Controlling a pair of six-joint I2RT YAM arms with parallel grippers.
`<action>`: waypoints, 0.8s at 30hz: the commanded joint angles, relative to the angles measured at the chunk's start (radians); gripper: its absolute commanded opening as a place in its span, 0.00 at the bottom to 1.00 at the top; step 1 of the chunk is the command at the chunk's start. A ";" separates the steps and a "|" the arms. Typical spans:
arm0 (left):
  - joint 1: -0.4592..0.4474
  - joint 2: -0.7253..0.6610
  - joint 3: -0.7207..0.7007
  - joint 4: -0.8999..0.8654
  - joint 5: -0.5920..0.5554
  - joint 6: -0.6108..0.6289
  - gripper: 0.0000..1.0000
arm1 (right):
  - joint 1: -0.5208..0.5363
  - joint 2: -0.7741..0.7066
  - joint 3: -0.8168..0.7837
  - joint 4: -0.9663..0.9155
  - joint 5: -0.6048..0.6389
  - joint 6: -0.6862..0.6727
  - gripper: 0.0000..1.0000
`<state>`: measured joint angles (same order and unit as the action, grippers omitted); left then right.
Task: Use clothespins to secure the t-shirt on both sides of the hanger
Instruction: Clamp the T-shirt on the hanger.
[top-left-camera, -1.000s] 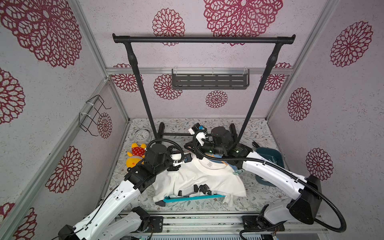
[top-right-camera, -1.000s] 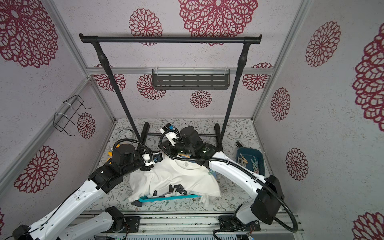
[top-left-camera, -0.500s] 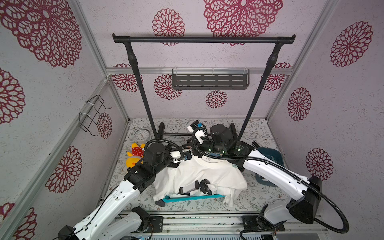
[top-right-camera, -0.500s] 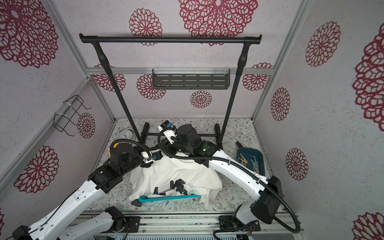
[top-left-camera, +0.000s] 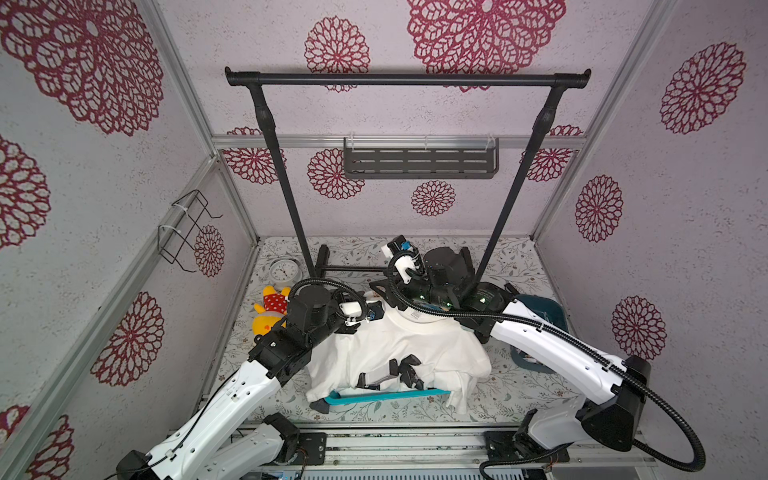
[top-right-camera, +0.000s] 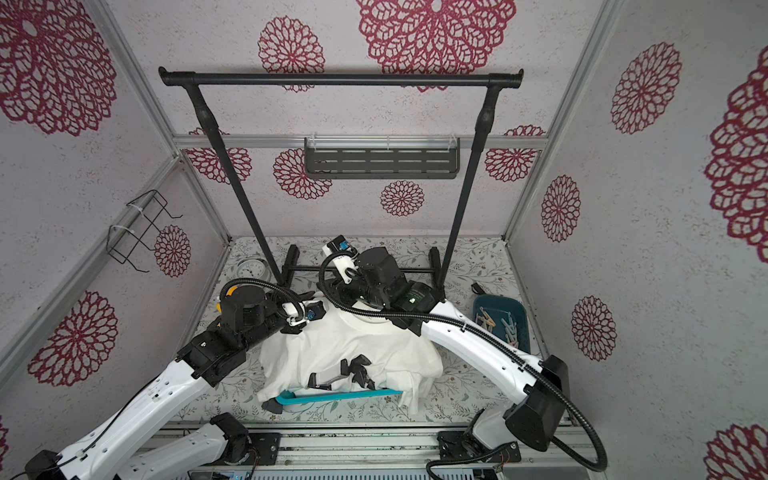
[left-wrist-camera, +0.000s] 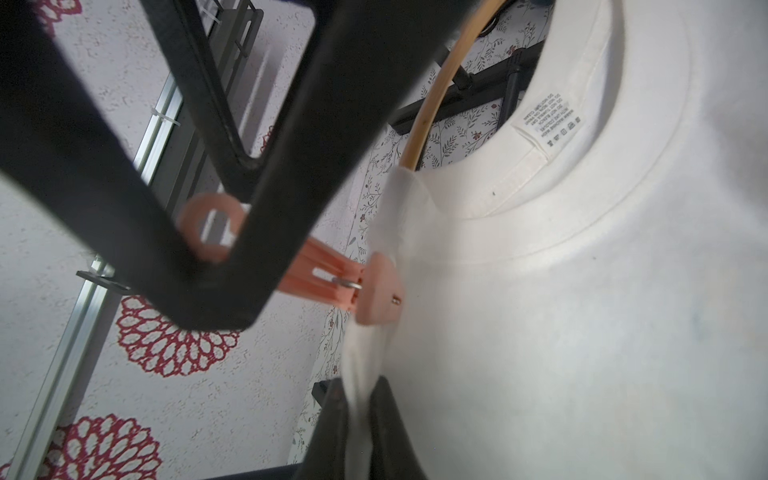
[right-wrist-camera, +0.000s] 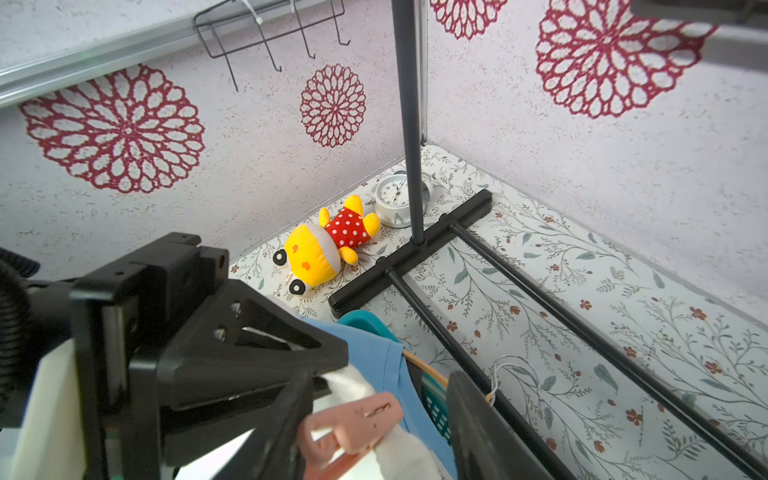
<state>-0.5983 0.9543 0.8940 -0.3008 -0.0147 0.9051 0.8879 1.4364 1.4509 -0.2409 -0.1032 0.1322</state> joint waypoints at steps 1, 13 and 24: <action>-0.005 -0.006 0.031 0.042 -0.015 -0.014 0.00 | -0.012 -0.077 0.026 0.048 0.130 0.058 0.56; -0.044 0.018 0.067 0.030 -0.079 -0.020 0.00 | -0.014 -0.255 -0.020 -0.046 0.454 0.158 0.66; -0.132 0.003 0.132 -0.035 -0.195 -0.036 0.00 | -0.031 -0.431 -0.226 -0.242 0.616 0.298 0.66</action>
<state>-0.7063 0.9775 0.9825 -0.3733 -0.1570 0.8932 0.8639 1.0283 1.2446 -0.4152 0.4519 0.3599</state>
